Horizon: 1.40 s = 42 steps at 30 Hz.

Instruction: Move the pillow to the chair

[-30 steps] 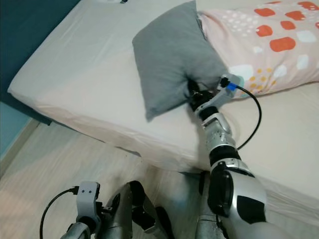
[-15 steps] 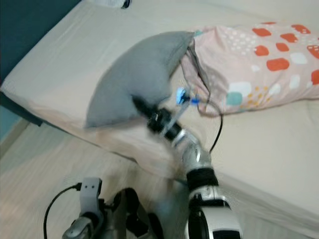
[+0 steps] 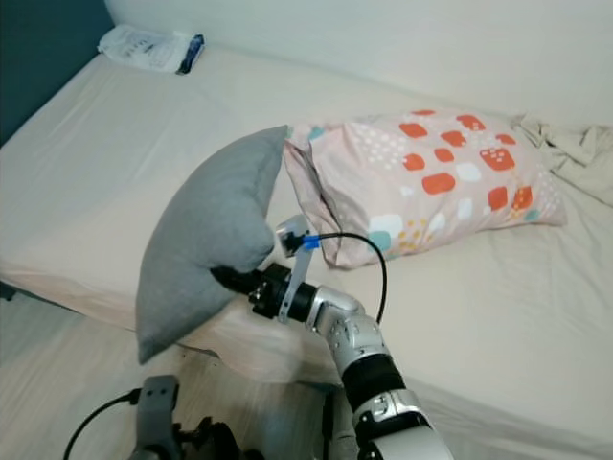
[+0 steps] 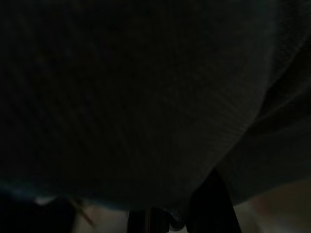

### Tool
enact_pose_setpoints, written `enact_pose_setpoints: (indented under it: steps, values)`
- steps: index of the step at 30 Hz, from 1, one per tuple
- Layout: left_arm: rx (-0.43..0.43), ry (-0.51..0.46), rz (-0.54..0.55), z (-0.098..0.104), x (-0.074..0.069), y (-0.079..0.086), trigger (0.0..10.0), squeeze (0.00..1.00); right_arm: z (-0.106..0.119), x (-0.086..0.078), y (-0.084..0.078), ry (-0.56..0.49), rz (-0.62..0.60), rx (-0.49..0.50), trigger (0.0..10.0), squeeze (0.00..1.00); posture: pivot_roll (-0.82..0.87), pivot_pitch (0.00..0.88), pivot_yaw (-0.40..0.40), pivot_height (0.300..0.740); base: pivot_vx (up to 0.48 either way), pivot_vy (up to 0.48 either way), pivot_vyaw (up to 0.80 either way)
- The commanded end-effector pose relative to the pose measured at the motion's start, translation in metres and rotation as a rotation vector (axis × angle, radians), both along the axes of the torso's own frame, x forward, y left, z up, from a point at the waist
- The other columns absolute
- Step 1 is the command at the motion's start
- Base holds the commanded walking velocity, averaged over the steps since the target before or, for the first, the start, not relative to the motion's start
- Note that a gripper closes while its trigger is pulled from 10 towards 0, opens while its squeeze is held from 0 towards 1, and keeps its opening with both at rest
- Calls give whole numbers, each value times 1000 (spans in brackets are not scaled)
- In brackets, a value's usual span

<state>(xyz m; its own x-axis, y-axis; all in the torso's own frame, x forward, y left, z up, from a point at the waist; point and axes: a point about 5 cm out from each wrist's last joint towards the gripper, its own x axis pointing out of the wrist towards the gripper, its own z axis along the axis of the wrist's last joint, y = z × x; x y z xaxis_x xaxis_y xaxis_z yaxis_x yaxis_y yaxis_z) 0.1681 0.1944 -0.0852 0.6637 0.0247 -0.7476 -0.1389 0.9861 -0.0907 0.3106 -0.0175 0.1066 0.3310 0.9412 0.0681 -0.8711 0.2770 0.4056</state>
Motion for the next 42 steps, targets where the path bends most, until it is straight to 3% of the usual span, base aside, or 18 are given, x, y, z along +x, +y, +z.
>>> enact_pose_setpoints:
  steps: [1, 2, 3, 9, 12, 15, 16, 17, 20, 22, 23, 26, 28, 32, 35, 42]
  values:
    - [2, 70, 47, -8, -17, 4, 10000, 0, -18, -20, 36, 42, 34, -25, 0, 0, 41, 109, -38, 682, 0, 0, 0]
    - [2, 70, 47, -8, -17, 4, 10000, 0, -18, -20, 36, 42, 34, -25, 0, 0, 41, 109, -38, 682, 0, 0, 0]
    - [8, 81, 65, -9, -20, 7, 10000, 0, -34, -22, 34, 71, -22, -111, 0, 0, 47, 97, -45, 692, 0, 0, 0]
    - [13, 98, 94, -10, -24, 9, 10000, 0, -57, -27, 25, 120, -89, -226, 0, 0, 52, 79, -53, 712, 0, 0, 0]
    - [17, 112, 95, -11, -26, 8, 10000, 0, -73, -27, 13, 160, -161, -313, 0, 0, 56, 65, -57, 727, 0, 0, 0]
    - [18, 122, 92, -13, -28, 6, 10000, 0, -83, -26, 4, 131, -245, -435, 0, 0, 56, 55, -64, 737, 0, 0, 0]
    - [18, 122, 92, -13, -28, 6, 10000, 0, -83, -26, 4, 131, -245, -435, 0, 0, 56, 55, -64, 737, 0, 0, 0]
    - [18, 127, 91, -13, -29, 6, 10000, 0, -91, -27, 0, 80, -283, -550, 10000, 0, 56, 49, -67, 737, 0, 0, 0]
    - [23, 136, 81, -14, -30, 5, 10000, 0, -101, -36, 0, 97, -229, -620, 10000, 0, 57, 42, -70, 737, 0, 0, 0]
    - [31, 144, 57, -14, -30, 3, 10000, 0, -107, -45, -2, 147, -151, -577, 10000, 0, 59, 35, -73, 737, 0, 0, 0]
    - [35, 150, 45, -15, -31, 2, 10000, 0, -122, -58, -10, 182, -110, -645, 10000, 0, 63, 30, -75, 737, 0, 0, 0]
    - [34, 152, 47, -15, -32, 2, 10000, 0, -137, -70, -19, 209, -102, -760, 10000, 0, 69, 25, -77, 737, 0, 0, 794]
    - [31, 153, 45, -15, -32, 1, 10000, 0, -155, -89, -30, 242, -69, -868, 10000, 0, 82, 23, -82, 737, 0, 0, 794]
    - [15, 158, 25, -16, -34, -2, 10000, 0, -172, -112, -40, 290, -30, -936, 10000, 0, 94, 27, -90, 737, 0, 0, 794]
    - [-11, 162, 19, -17, -35, -5, 10000, 0, -173, -113, -42, 337, -58, -911, 10000, 0, 92, 28, -89, 737, 0, 0, 794]
    - [-35, 170, -27, -18, -35, -10, 10000, 0, -172, -112, -44, 322, -25, -920, 10000, 0, 90, 26, -92, 737, 0, 0, 789]
